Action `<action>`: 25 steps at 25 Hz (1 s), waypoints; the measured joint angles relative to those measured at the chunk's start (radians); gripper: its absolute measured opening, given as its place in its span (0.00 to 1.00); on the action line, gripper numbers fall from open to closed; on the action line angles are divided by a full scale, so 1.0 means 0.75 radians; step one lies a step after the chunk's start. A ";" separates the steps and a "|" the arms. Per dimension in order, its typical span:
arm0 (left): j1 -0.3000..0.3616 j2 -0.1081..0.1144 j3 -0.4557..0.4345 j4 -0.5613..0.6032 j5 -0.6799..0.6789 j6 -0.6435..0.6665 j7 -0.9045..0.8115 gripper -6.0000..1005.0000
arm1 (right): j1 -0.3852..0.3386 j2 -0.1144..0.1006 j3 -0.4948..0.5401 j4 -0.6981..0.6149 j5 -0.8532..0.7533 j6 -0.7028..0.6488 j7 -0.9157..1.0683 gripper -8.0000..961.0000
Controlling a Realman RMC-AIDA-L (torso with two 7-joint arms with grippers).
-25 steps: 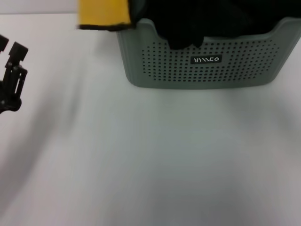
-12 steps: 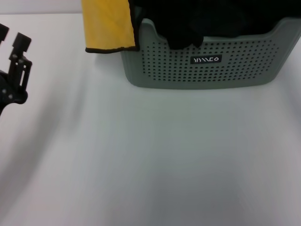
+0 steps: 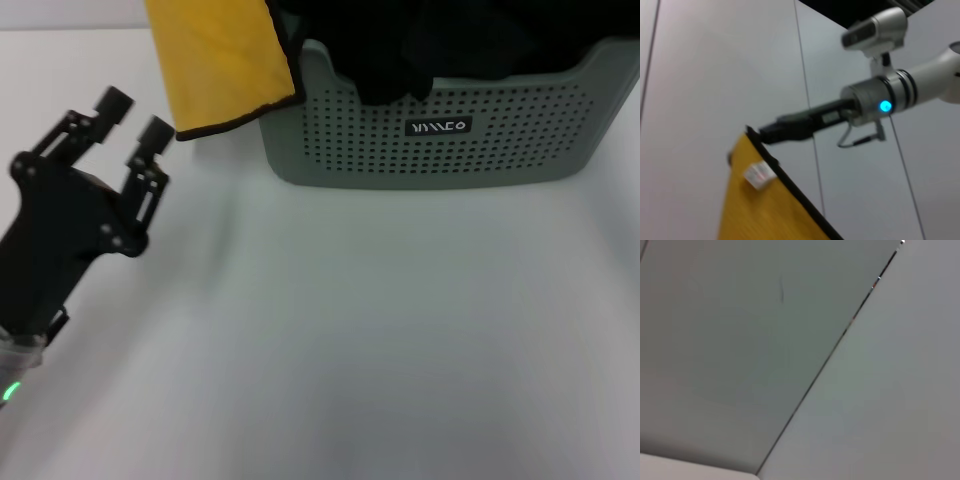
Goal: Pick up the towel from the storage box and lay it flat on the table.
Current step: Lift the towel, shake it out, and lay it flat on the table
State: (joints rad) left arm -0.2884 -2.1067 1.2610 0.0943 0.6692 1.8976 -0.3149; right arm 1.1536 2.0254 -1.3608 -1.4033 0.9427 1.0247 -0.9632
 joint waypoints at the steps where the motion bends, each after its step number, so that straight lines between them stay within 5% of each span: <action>1: -0.010 0.001 0.008 -0.013 0.000 -0.006 0.000 0.43 | 0.028 0.000 0.021 0.045 0.046 -0.003 -0.023 0.02; 13: -0.049 -0.002 0.010 -0.044 -0.031 -0.160 0.004 0.45 | 0.305 0.000 0.114 0.444 0.113 -0.035 -0.099 0.02; 25: -0.094 -0.001 0.011 -0.047 -0.145 -0.226 0.188 0.45 | 0.468 0.001 0.114 0.711 0.107 -0.189 -0.100 0.02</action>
State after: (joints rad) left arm -0.3591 -2.1075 1.2693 0.0591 0.5601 1.7277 -0.1739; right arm 1.5047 2.0258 -1.2752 -0.8697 1.0230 0.8833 -1.0384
